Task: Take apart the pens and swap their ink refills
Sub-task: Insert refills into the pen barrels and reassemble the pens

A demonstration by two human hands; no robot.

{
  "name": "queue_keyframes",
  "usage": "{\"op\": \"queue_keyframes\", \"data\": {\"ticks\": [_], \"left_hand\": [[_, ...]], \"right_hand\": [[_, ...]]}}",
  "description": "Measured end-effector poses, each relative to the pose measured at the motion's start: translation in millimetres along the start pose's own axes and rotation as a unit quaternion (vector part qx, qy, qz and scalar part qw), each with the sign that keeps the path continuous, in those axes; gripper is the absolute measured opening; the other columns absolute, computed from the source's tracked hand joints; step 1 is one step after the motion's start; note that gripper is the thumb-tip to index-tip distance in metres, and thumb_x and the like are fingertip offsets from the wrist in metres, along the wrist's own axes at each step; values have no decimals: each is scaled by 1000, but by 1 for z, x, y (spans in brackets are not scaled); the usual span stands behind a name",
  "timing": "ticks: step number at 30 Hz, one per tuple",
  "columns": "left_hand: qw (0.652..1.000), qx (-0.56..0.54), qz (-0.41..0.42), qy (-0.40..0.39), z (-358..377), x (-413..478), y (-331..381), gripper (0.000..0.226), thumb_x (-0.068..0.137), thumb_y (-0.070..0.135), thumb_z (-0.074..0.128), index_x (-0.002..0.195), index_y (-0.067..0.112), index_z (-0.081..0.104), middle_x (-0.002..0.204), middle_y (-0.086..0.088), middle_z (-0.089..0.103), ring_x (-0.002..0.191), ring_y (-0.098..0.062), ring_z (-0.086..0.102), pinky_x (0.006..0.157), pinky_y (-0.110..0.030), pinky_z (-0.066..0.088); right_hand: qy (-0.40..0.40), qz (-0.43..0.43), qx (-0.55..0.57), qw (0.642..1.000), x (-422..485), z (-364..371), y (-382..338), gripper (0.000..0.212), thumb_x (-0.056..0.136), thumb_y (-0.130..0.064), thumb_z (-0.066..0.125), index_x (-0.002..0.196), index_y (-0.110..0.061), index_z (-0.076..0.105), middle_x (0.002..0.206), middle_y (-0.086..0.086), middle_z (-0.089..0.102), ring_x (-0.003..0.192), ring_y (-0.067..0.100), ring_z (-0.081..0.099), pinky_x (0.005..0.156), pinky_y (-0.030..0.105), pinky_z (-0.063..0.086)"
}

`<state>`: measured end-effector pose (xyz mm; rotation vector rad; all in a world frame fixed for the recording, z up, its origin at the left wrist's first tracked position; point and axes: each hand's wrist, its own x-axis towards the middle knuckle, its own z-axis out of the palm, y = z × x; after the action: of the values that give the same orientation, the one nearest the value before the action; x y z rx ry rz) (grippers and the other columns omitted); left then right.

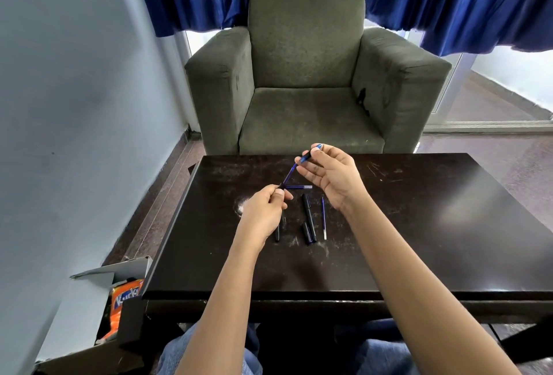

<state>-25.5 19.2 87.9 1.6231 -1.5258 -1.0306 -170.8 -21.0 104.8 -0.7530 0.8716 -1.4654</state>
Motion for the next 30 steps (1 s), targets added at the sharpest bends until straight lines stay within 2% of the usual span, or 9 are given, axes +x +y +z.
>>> {"op": "queue_keyframes", "data": {"ticks": [6,13,18,22,25,30], "left_hand": [[1000,5,0,-1,0,-3,2,27,103,27,35,92,27,60,82,8,57,74,-4,51,75,-27,45],[1000,4,-6,-4,-2,-5,5,25,103,27,35,98,25,60,85,8,57,76,-5,52,77,-28,47],[1000,-7,-6,-5,-1,-6,5,25,102,27,36,96,27,60,85,8,57,73,-5,51,68,-24,45],[1000,-20,-3,-5,-2,-7,4,26,102,29,35,97,26,61,83,7,57,72,-6,51,71,-26,46],[1000,-24,-2,-1,-3,-8,4,27,102,29,35,96,26,61,81,8,58,70,-6,51,64,-23,42],[999,-50,-3,2,-4,-9,3,30,101,32,37,91,24,64,75,9,58,64,-4,49,54,-21,36]], "right_hand": [[-5,-6,7,1000,-4,2,-4,6,95,-5,53,94,-7,58,84,10,68,88,27,71,76,35,60],[-13,-6,-6,1000,-7,4,-7,5,95,-3,53,96,-5,57,87,11,66,85,25,71,79,36,60],[-15,-13,-20,1000,-9,7,-6,4,95,-3,54,96,-6,57,89,11,67,85,25,72,76,34,60],[-25,-17,-57,998,-11,9,-4,5,94,-3,54,98,-5,57,88,11,67,85,26,72,73,33,60],[-20,-13,-71,997,-13,10,-4,9,95,-3,54,102,-4,57,88,11,68,86,25,72,73,33,60],[-14,-9,-68,998,-12,13,-7,6,95,-4,53,99,-6,57,88,10,67,82,23,72,71,31,60]]}}
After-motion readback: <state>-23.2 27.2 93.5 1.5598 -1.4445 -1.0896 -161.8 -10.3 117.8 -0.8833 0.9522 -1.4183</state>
